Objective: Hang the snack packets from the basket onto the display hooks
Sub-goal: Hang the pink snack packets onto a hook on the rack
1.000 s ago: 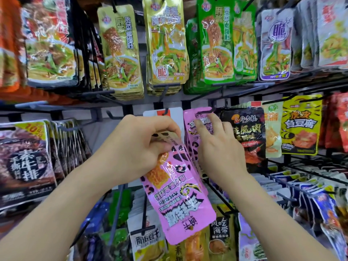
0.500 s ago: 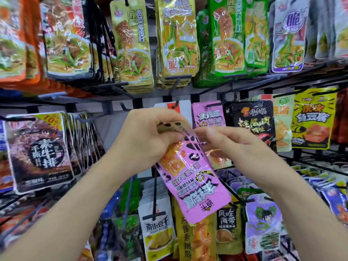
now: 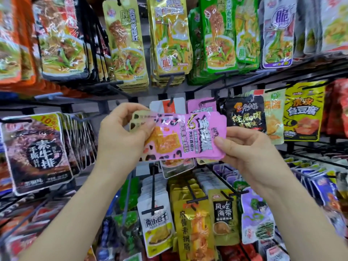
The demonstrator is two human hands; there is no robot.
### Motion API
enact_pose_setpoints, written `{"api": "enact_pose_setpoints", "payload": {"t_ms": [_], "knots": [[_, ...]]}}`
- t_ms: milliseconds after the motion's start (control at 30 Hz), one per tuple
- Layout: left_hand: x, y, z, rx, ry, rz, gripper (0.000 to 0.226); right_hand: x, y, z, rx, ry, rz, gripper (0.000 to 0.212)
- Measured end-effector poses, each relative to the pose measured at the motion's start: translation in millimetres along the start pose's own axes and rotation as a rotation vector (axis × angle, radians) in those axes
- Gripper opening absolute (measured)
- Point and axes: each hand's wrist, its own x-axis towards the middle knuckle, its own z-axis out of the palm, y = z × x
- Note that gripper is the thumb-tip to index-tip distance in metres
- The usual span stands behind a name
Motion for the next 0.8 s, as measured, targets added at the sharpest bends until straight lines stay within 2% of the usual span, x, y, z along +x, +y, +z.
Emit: {"api": "enact_pose_setpoints", "payload": {"t_ms": [100, 200, 300, 400, 467, 567, 667, 733, 800], "knots": [[-8, -5, -4, 0.02, -0.16, -0.12, 0.037, -1, -2, 8, 0.032, 0.112, -0.003, 0.033], [-13, -10, -9, 0.047, -0.33, -0.209, 0.039, -2, -7, 11, -0.047, 0.152, -0.063, 0.008], [-16, -11, -9, 0.02, -0.357, -0.243, 0.041, -2, -11, 12, -0.103, 0.162, -0.108, 0.012], [-16, -8, -9, -0.045, -0.334, -0.263, 0.036, -1, -16, 10, -0.11, 0.174, -0.126, 0.009], [-17, -4, -8, -0.005, -0.382, -0.263, 0.032, 0, -17, 7, -0.119, 0.179, -0.113, 0.009], [-21, 12, -2, 0.338, -0.517, -0.199, 0.047, 1, -16, 10, -0.14, 0.16, -0.085, 0.007], [-28, 25, 13, 0.884, -0.57, -0.005, 0.091, 0, -15, 16, -0.119, 0.17, -0.077, 0.006], [-29, 25, 21, 0.931, -0.539, 0.071, 0.094, -1, -14, 18, -0.09, 0.166, -0.079, 0.009], [-26, 23, 24, 0.828, -0.539, 0.072, 0.076, -2, -14, 19, -0.053, 0.14, -0.061, 0.007]]}}
